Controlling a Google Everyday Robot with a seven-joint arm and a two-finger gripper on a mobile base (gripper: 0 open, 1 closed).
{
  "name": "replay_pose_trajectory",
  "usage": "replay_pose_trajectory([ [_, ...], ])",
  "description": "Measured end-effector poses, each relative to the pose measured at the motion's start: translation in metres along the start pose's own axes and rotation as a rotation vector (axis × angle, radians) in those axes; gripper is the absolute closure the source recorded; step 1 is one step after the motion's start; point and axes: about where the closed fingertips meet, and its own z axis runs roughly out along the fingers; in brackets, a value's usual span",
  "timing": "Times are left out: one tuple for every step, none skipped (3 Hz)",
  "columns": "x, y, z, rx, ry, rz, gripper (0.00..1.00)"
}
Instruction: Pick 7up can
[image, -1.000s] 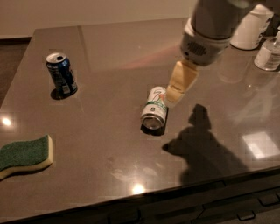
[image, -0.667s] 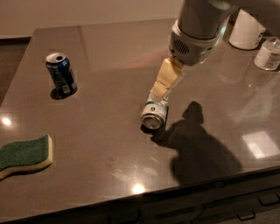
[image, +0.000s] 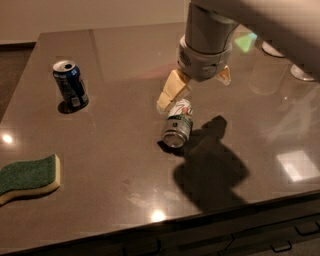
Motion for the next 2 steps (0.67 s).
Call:
replay_pose_trajectory([
  [-0.007, 0.007, 0.01, 0.025, 0.023, 0.123, 0.0],
  [-0.01, 0.019, 0.018, 0.038, 0.039, 0.211, 0.0],
])
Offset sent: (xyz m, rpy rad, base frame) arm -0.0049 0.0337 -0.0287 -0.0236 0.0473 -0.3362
